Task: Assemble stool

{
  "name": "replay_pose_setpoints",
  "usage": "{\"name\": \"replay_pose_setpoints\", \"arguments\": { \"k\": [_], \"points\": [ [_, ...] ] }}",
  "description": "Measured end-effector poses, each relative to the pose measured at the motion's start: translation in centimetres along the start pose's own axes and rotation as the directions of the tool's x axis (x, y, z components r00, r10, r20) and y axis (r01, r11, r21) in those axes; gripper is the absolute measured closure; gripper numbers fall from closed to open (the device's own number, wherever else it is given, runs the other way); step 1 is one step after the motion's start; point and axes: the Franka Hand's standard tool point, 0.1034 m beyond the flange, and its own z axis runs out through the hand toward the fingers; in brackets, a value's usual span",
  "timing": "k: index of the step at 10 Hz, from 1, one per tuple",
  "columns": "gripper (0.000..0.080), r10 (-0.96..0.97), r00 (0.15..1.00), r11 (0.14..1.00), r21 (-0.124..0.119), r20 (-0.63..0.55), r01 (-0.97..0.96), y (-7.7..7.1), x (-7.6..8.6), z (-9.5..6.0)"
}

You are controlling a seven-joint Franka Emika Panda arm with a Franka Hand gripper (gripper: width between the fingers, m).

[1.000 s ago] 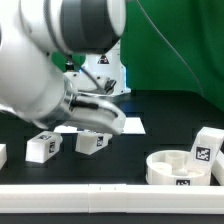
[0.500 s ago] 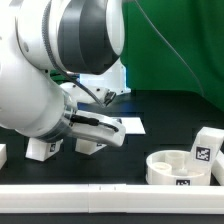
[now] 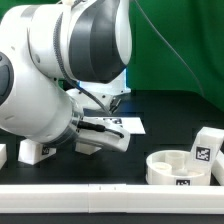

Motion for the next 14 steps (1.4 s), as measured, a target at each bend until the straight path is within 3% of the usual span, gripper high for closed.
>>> {"name": "replay_pose_setpoints", "arguments": {
  "k": [1, 2, 5, 10, 14],
  "points": [
    [0.0387, -0.001, 1.000, 1.000, 0.000, -0.001, 0.001, 0.0, 0.0, 0.0],
    [0.0462, -0.001, 1.000, 1.000, 0.000, -0.001, 0.001, 0.0, 0.0, -0.1],
    [0.0462, -0.015, 1.000, 1.000, -0.004, -0.009, 0.015, -0.8, -0.1, -0.2],
    [0.0462, -0.026, 0.999, 1.000, -0.013, -0.024, 0.026, -5.6, -3.9, -2.4],
    [0.0462, -0.037, 0.996, 0.999, -0.004, -0.085, 0.037, -5.5, -2.7, -2.8]
  ]
}}
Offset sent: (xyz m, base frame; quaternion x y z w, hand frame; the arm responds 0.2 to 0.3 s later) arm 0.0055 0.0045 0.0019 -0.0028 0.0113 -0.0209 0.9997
